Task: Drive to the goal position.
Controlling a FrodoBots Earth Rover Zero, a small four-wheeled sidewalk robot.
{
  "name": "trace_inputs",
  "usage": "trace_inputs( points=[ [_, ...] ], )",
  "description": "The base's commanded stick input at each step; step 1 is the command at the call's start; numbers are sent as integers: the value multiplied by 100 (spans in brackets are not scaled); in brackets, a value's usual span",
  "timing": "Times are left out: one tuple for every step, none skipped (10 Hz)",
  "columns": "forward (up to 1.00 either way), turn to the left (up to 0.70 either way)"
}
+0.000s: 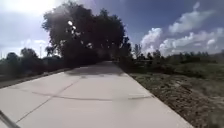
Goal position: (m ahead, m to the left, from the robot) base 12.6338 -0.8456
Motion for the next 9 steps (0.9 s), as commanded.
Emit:
trace_inputs(
  points=[
    [85,7],
    [85,18],
    [85,19],
    [85,0],
    [85,0],
    [85,0],
    [85,0],
    [85,0],
    [85,0]
  ],
)
